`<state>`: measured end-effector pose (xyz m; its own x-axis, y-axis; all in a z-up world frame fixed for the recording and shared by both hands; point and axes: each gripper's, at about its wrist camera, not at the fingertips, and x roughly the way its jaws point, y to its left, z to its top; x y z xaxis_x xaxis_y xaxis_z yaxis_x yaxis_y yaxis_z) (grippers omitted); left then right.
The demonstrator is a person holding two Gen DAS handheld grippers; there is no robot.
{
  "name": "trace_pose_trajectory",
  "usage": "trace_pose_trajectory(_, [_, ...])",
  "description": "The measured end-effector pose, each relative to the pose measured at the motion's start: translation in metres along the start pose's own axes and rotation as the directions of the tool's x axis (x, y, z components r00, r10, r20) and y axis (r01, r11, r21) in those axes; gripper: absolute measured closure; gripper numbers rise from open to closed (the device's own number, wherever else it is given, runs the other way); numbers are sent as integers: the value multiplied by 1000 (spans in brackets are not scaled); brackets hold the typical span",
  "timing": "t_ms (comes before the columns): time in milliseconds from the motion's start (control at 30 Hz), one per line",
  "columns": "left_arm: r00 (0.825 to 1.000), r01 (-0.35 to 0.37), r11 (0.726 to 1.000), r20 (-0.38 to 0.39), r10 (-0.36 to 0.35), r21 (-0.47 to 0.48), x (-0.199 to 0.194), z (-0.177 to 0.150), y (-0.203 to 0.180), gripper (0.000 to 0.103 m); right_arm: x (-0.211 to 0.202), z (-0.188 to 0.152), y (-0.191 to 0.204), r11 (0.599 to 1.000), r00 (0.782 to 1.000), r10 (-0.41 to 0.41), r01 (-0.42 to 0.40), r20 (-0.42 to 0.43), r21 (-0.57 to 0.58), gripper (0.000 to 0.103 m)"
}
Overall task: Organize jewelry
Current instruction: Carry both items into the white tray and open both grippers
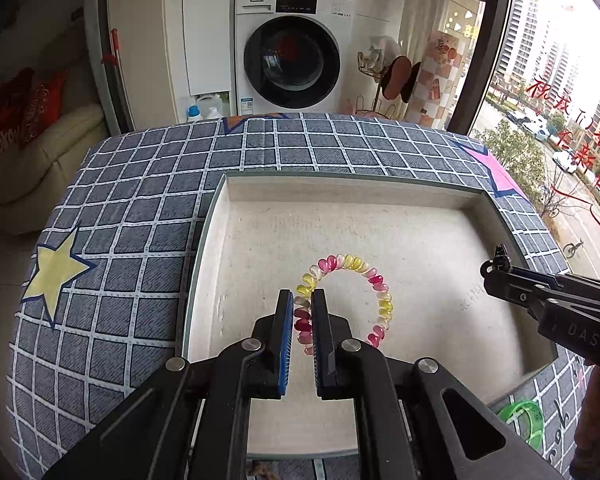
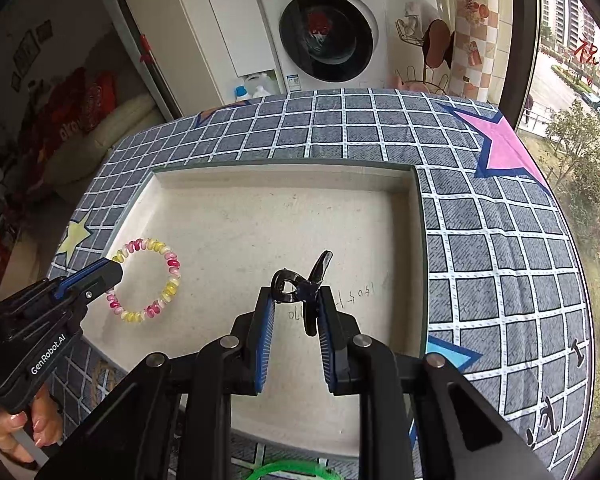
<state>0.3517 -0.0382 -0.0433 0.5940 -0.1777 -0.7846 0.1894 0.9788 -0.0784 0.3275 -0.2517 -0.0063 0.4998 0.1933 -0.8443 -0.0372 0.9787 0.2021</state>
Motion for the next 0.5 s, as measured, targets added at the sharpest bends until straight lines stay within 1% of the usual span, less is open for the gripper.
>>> trace_pose_trajectory(133, [999, -19, 1000, -30, 20, 12, 22, 1, -3, 82, 28, 4, -11, 999, 999, -10, 11, -37, 31, 80])
trace_pose_trajectory(200, [998, -41, 999, -42, 42, 21, 29, 0, -4, 82, 37, 4, -14, 999, 999, -20, 21, -50, 33, 80])
trace_pose_trajectory(333, [994, -83, 996, -62, 85, 42, 36, -3, -7, 82, 39, 3, -10, 999, 998, -41, 41, -43, -2, 79])
trace_pose_trajectory(400, [992, -106, 993, -57, 108, 50, 36, -3, -8, 82, 37, 0, -5, 999, 998, -52, 51, -39, -19, 78])
trace_pose_trajectory(467, [991, -123, 991, -53, 126, 57, 34, -2, -9, 81, 37, 0, -5, 999, 998, -46, 45, -38, -18, 72])
trace_pose_trajectory(500, [991, -120, 991, -44, 123, 59, 31, -2, -9, 81, 36, 0, -5, 999, 998, -39, 39, -39, -9, 62])
